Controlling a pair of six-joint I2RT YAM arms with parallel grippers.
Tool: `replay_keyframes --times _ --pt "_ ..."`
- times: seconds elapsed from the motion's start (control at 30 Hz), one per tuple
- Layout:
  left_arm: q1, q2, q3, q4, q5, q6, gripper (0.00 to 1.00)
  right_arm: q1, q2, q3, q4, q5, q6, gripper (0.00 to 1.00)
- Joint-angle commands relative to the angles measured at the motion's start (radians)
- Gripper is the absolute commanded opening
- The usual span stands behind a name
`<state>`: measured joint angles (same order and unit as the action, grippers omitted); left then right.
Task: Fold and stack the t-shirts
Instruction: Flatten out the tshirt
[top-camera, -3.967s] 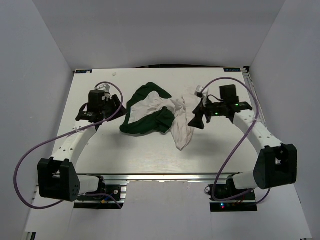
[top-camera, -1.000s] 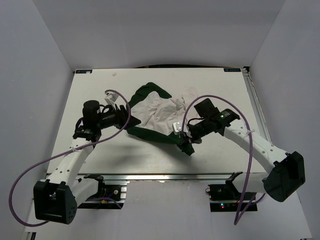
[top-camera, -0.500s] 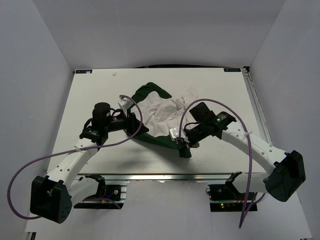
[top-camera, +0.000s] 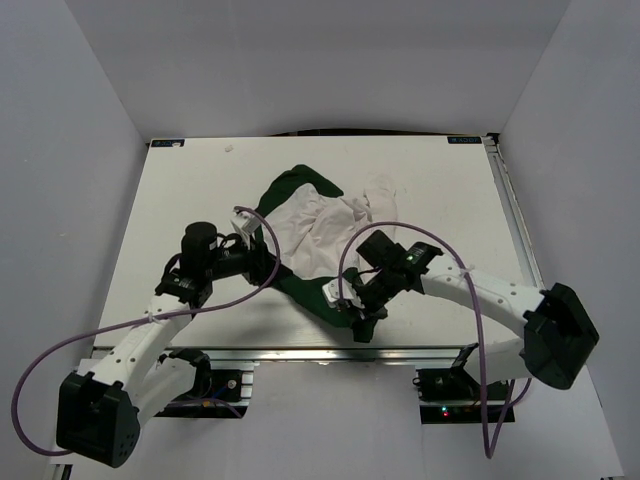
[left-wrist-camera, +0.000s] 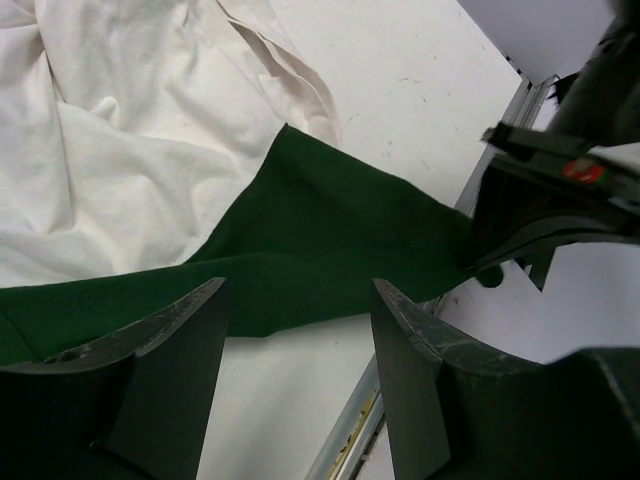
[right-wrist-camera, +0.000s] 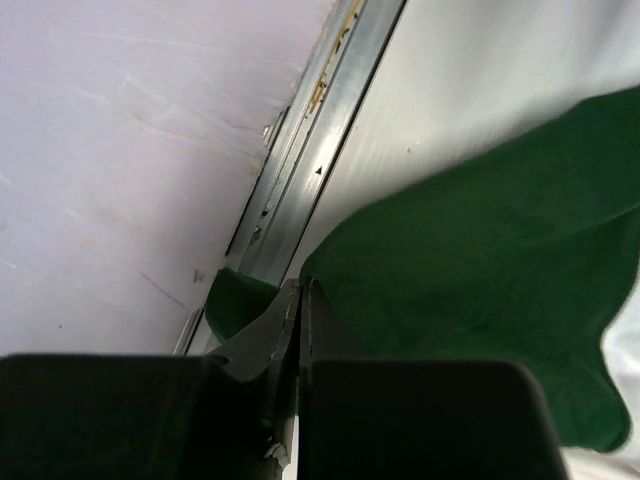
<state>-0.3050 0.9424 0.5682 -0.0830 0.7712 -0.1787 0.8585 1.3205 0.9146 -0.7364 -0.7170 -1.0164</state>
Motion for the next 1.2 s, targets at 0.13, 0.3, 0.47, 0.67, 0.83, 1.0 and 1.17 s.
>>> replay_keyframes --times 0.13,0.3,0.47,0.67,0.83,1.0,1.17 --pt "-0.005 -0.070 -0.008 -0.044 -0.038 -0.008 0.69 0.051 0.120 0.056 0.127 0.050 0.107 0.00" --pt "-0.005 -0.061 -0.024 -0.040 -0.012 0.013 0.69 0.050 0.082 0.056 0.109 0.059 0.072 0.00" --pt "-0.005 -0.021 -0.011 -0.035 0.023 0.068 0.69 0.016 -0.023 0.082 0.057 0.033 0.022 0.00" --pt "-0.009 -0.013 0.033 0.023 0.056 0.097 0.69 -0.116 -0.031 0.207 -0.009 -0.028 0.010 0.00" --pt "-0.017 0.024 0.050 0.121 0.092 0.117 0.69 -0.216 0.029 0.329 -0.040 -0.081 0.019 0.00" --pt "-0.037 0.111 0.081 0.210 0.152 0.156 0.70 -0.277 0.095 0.414 -0.095 -0.125 0.002 0.00" --pt "-0.046 0.212 0.128 0.213 0.189 0.237 0.70 -0.341 0.160 0.521 -0.147 -0.182 -0.014 0.00"
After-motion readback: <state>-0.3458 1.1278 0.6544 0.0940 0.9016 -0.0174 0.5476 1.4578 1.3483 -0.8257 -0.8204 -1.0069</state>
